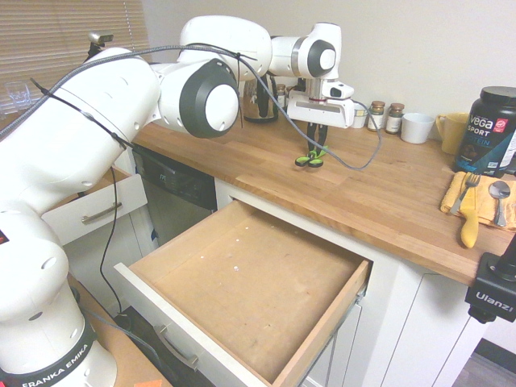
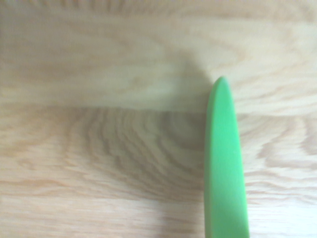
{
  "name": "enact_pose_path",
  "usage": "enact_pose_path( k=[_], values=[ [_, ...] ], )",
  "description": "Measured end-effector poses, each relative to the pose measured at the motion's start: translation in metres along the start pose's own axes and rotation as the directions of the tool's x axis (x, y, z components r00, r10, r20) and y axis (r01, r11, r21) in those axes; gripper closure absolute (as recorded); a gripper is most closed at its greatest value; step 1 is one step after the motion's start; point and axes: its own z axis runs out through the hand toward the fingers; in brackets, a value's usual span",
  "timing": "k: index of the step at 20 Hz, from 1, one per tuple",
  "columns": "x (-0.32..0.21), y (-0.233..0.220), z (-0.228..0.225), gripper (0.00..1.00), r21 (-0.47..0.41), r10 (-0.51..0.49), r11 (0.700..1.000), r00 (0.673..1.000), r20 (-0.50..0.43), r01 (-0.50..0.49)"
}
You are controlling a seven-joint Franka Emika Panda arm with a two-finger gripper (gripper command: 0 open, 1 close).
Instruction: Put scissor in the drawer
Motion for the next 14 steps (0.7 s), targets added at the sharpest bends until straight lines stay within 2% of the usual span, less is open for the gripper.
enact_pose_path(
  k=[14],
  values=[
    [-0.001,0.004,-0.058,1.00,0.064,0.005,0.998,0.998,-0.058,-0.001]
  ],
)
